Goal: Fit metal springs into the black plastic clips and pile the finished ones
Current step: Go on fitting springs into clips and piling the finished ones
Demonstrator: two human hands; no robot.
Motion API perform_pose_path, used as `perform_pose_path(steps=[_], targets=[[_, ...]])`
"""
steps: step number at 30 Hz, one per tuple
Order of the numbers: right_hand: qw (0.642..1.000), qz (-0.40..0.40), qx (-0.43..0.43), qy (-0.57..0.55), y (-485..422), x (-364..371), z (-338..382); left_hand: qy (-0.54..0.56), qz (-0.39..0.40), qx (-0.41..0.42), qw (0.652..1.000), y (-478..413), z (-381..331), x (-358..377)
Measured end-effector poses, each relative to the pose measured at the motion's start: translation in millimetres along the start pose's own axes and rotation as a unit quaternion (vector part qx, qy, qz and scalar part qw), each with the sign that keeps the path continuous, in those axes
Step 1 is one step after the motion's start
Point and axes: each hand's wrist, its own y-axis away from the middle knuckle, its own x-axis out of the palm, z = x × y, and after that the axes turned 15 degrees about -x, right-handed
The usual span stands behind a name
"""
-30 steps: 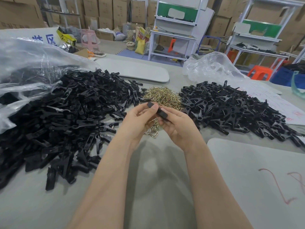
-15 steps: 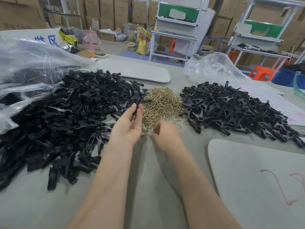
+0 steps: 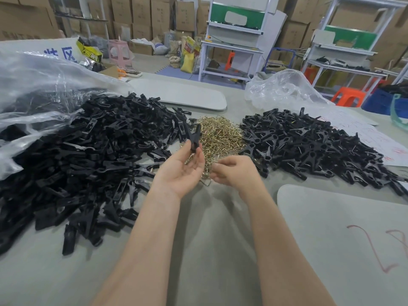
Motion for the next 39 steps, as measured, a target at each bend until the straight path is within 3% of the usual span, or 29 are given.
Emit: perform_pose_path(steps=[4, 7, 8, 9, 10, 11, 12, 17, 25, 31, 39], targets=[[0.989, -0.032, 0.017, -0.145, -0.9, -9.2, 7.0, -0.026, 0.021, 0.025, 0.999, -0.7, -0.8, 0.2], [0.975, -0.072, 0.026, -0.208, -2.0, -14.9, 10.2, -0.188, -0.058, 0.116, 0.974, -4.8, 2.7, 0.1], [0.972, -0.084, 0.022, -0.216, -2.6, -16.6, 10.5, -0.286, -0.114, 0.176, 0.935, -6.6, 4.9, -0.7], [0.971, -0.097, 0.014, -0.218, -3.3, -18.0, 10.4, -0.4, -0.182, 0.245, 0.864, -9.4, 6.4, -2.8], [0.971, -0.109, 0.003, -0.214, -3.7, -19.1, 10.7, -0.505, -0.232, 0.309, 0.772, -11.2, 8.4, -4.7], [0.971, -0.121, -0.007, -0.208, -3.9, -20.2, 10.8, -0.579, -0.254, 0.357, 0.688, -11.0, 11.0, -5.9], [0.97, -0.131, -0.014, -0.203, -4.1, -21.2, 10.8, -0.625, -0.255, 0.382, 0.631, -10.0, 13.7, -6.2], [0.973, -0.147, -0.026, -0.178, -5.6, -24.9, 8.5, -0.709, -0.252, 0.391, 0.53, -12.3, 18.5, -10.8], [0.99, -0.124, -0.066, 0.009, -5.4, -24.7, 5.1, -0.761, -0.225, 0.403, 0.455, -13.2, 19.5, -11.7], [0.987, -0.103, -0.072, 0.1, -2.8, -23.7, 7.1, -0.773, -0.218, 0.407, 0.434, -14.1, 18.6, -12.8], [0.983, -0.094, -0.071, 0.14, -1.9, -25.3, 8.3, -0.786, -0.205, 0.401, 0.424, -13.2, 17.6, -13.5]])
